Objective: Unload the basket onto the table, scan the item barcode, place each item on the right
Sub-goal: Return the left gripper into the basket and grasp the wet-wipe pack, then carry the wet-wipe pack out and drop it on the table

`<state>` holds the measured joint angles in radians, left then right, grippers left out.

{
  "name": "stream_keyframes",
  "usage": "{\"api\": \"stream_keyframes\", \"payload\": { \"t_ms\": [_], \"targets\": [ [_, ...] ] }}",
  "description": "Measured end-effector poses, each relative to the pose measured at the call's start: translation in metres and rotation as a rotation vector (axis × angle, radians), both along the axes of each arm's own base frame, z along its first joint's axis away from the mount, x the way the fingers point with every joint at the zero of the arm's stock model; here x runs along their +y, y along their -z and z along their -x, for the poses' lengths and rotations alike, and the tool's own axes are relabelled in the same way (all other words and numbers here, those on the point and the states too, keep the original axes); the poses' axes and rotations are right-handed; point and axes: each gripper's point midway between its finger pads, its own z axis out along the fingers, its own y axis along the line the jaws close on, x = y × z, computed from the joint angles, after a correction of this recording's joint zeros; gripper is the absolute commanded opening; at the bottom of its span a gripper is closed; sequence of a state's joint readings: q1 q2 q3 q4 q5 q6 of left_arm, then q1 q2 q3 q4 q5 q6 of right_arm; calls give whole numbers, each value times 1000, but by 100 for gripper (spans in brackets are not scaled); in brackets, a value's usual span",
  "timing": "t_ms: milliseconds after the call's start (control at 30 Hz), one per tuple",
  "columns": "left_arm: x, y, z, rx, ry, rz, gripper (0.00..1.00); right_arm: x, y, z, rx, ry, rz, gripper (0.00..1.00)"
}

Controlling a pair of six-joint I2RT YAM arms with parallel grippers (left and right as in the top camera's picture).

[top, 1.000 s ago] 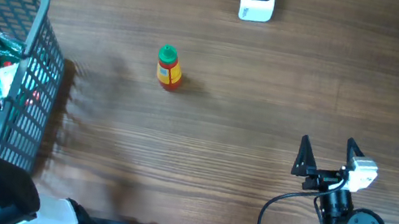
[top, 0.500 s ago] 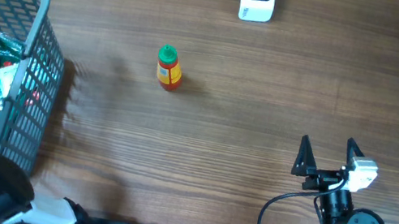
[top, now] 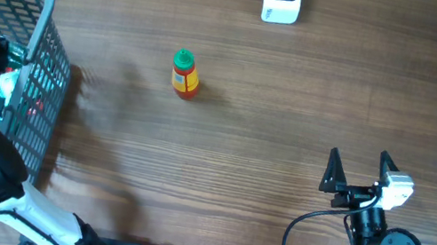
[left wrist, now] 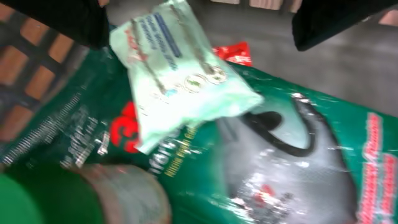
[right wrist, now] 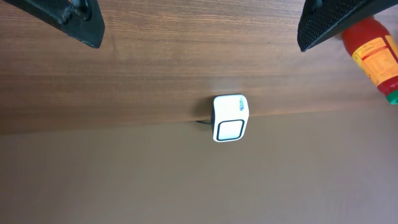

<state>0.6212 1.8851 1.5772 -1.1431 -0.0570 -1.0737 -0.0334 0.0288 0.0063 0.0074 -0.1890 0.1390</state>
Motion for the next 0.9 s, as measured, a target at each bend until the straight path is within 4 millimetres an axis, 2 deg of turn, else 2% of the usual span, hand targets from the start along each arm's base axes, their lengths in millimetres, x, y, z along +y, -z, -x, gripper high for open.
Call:
{"api": "stream_keyframes", "payload": {
  "t_ms": [67, 100, 200, 333, 367, 400, 433, 567, 633, 700, 767, 800, 833, 867, 900],
  "targets": [
    [-8, 0, -11, -18, 31, -8, 92, 0, 0, 0, 1, 0, 0, 100],
    [-11, 0, -17, -28, 47, -14, 100, 0, 0, 0, 0, 0, 0, 100],
    [-19, 14, -32, -64, 72, -32, 100, 0, 0, 0, 0, 0, 0, 100],
    [-27, 52, -22, -48, 5, -7, 100, 0, 0, 0, 0, 0, 0, 100],
    [-27, 58, -23, -57, -2, -10, 91, 0, 0, 0, 0, 0, 0, 100],
    [-27, 61, -24, -62, -9, -10, 75, 0, 0, 0, 0, 0, 0, 100],
    [-27, 61, -24, -66, -11, -8, 54, 0, 0, 0, 0, 0, 0, 100],
    [-28, 61, -26, -78, -23, -4, 28, 0, 0, 0, 0, 0, 0, 100],
    [-27, 56, -27, -81, -3, -10, 28, 0, 0, 0, 0, 0, 0, 100],
    [-26, 46, -27, -81, 12, -18, 31, 0, 0, 0, 0, 0, 0, 100],
    [-19, 12, -28, -108, 29, -75, 33, 0, 0, 0, 0, 0, 0, 100],
    [-16, -9, -28, -128, 30, -109, 33, 0, 0, 0, 0, 0, 0, 100],
    [-12, -37, -29, -168, 33, -156, 33, 0, 0, 0, 0, 0, 0, 100],
    [-9, -75, -30, -235, 45, -216, 33, 0, 0, 0, 0, 0, 0, 100],
    [-8, -99, -29, -277, 48, -253, 32, 0, 0, 0, 0, 0, 0, 100]
  ]
}}
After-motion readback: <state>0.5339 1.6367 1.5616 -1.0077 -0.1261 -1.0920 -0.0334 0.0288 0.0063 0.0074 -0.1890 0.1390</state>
